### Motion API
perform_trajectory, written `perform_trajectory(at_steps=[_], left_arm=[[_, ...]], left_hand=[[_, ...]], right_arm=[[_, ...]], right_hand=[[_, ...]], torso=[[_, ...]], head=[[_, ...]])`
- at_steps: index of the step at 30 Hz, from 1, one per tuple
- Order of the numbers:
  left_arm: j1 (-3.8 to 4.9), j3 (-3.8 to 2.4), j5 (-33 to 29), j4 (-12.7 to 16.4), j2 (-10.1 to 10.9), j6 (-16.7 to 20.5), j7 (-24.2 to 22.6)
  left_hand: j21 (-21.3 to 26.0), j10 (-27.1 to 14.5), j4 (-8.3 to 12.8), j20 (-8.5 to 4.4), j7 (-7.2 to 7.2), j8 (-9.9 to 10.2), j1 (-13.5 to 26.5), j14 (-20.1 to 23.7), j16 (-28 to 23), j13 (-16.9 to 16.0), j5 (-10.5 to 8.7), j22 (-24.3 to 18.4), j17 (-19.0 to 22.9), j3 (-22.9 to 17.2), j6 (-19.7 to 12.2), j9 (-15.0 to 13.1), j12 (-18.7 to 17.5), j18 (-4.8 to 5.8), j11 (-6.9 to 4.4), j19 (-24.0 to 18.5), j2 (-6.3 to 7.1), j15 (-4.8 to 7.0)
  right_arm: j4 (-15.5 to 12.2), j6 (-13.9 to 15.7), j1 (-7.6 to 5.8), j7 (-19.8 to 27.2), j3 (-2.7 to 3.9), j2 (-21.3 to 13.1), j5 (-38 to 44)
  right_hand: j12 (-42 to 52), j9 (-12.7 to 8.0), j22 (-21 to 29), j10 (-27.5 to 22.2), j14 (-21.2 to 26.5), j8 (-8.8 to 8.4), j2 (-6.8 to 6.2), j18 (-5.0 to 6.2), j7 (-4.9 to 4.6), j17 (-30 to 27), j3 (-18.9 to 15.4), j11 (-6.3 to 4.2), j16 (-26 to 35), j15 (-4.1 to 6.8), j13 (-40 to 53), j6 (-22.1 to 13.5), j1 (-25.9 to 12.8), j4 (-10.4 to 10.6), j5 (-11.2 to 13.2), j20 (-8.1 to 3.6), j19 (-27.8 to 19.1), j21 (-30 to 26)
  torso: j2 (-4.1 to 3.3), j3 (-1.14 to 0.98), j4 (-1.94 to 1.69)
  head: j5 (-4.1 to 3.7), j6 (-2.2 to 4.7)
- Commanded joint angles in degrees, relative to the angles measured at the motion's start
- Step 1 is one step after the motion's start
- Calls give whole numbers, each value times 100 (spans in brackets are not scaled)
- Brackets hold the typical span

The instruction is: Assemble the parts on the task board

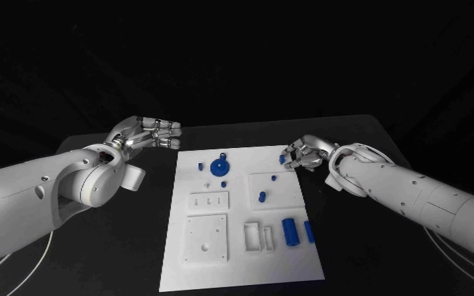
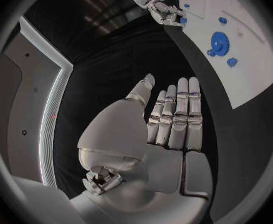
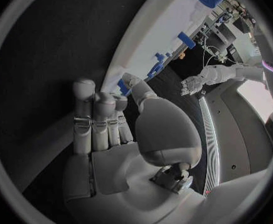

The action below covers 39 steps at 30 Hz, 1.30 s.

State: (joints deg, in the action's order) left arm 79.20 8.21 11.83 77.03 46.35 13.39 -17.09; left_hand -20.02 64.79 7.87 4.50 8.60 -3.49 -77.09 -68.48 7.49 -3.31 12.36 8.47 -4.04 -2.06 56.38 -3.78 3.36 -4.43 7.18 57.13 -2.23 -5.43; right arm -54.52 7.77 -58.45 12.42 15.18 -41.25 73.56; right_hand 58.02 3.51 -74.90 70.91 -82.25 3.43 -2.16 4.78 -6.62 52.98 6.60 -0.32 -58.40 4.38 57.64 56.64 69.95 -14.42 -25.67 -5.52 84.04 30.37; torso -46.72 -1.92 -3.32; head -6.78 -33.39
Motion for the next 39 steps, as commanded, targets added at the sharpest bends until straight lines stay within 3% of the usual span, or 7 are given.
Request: perform_trajectory(at_steps=[1,5,20,33,39], left_arm=[[0,-3,21,5,-7,-117,-11],[0,-3,21,-1,-8,-142,3],[-1,-1,22,-40,-35,-199,41],[-1,0,22,-57,-45,-216,59],[-1,0,23,-58,-45,-223,70]], left_hand=[[-23,-37,-10,-4,29,-12,54,-23,-20,-4,18,13,-4,-37,-16,3,5,13,5,-26,17,-4],[-30,-41,-12,-2,30,-12,63,-23,-19,-4,-12,17,-5,-37,-20,2,5,13,6,-32,22,-5],[-29,-46,-28,2,31,-13,74,-22,-17,-4,-48,15,-6,-19,-26,2,6,13,8,-34,23,-8],[-29,-46,-28,2,31,-13,74,-22,-17,-4,-48,15,-6,-19,-26,2,6,13,8,-34,23,-8],[-27,-45,-37,1,29,-13,54,-22,-13,-4,-52,11,-6,-4,-23,2,5,12,6,-30,12,-6]], right_arm=[[-11,-159,52,-34,-21,12,14],[-17,-93,64,-42,-21,22,11],[30,82,80,-36,-21,101,21],[79,119,83,-62,-21,148,101],[88,116,86,-78,-21,152,148]], right_hand=[[-2,8,-156,11,8,11,79,36,1,4,-278,19,30,-17,9,-22,104,49,287,11,268,-40],[1,9,-148,11,7,14,165,42,5,8,-537,23,21,-18,3,-15,195,115,560,14,271,-40],[19,11,-148,18,2,14,272,46,8,33,-581,19,-6,-18,12,65,256,138,668,14,272,-5],[46,20,-160,26,-3,10,364,13,85,68,13,-32,-27,19,50,424,158,-77,875,-22,268,47],[56,22,-167,36,-7,11,323,0,93,82,281,-41,-31,27,71,485,99,-121,909,-33,268,55]], torso=[[0,6,-3],[0,13,-1],[0,8,1],[1,3,10],[-2,3,12]], head=[[6,-3],[23,1],[58,-11],[93,-8],[88,-16]])
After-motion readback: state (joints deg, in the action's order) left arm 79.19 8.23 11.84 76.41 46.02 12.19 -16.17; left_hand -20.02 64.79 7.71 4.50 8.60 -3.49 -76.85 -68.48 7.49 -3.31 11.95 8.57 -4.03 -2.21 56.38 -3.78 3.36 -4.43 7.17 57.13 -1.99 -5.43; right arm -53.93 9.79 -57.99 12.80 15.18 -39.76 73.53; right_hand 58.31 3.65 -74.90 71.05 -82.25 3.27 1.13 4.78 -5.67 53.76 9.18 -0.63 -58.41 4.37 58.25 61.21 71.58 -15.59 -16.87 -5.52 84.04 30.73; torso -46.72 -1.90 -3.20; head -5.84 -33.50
